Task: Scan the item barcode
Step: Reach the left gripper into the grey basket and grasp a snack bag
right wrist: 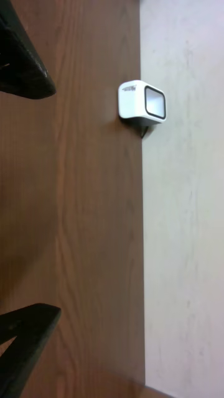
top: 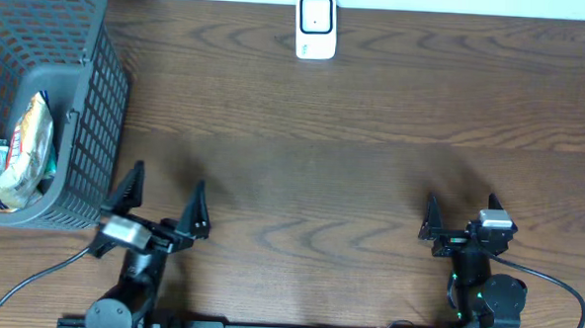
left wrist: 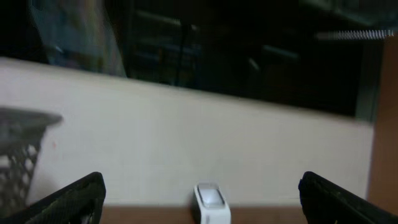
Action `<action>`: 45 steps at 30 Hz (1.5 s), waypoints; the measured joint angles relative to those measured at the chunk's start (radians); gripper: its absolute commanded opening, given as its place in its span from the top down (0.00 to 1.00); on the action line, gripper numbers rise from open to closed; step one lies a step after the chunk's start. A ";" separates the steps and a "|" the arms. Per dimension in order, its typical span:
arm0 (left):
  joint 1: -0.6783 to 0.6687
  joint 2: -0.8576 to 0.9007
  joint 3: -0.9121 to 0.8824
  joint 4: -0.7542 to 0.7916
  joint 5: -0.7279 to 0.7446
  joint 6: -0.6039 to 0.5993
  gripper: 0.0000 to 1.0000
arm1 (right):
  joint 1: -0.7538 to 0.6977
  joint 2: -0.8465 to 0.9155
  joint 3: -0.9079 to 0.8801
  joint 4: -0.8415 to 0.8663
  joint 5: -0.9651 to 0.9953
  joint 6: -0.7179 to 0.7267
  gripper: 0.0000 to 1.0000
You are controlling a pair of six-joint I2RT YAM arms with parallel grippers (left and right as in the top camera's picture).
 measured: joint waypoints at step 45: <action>0.558 1.762 1.744 -1.638 -0.483 0.546 0.02 | 0.000 0.000 0.000 0.000 0.000 0.000 0.01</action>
